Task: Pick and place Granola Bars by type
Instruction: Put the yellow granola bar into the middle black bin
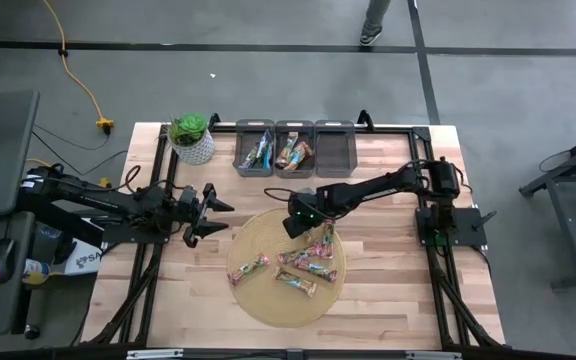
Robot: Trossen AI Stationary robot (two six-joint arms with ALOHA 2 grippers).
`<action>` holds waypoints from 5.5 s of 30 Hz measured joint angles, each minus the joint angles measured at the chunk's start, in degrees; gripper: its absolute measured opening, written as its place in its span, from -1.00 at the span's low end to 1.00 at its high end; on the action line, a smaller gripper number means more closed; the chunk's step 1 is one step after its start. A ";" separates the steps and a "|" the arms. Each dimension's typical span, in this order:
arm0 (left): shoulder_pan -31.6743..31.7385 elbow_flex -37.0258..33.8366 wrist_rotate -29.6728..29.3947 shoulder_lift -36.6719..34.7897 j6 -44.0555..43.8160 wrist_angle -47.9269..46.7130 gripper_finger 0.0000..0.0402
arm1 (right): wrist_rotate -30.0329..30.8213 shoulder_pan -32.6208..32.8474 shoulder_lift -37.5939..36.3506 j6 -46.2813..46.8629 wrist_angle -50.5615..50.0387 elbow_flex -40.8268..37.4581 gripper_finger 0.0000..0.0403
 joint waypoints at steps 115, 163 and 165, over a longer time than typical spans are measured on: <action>-0.01 0.04 -0.04 0.03 -1.57 -19.39 0.24 | -3.95 -15.01 -1.88 -53.94 -25.86 42.95 -0.29; -0.02 0.04 -0.04 0.04 -1.55 -19.41 0.24 | 8.42 25.68 -5.43 -21.88 21.11 -4.40 0.43; -0.01 0.04 -0.05 0.03 -1.56 -19.40 0.24 | 8.14 25.62 -5.07 -21.93 23.81 -5.16 0.43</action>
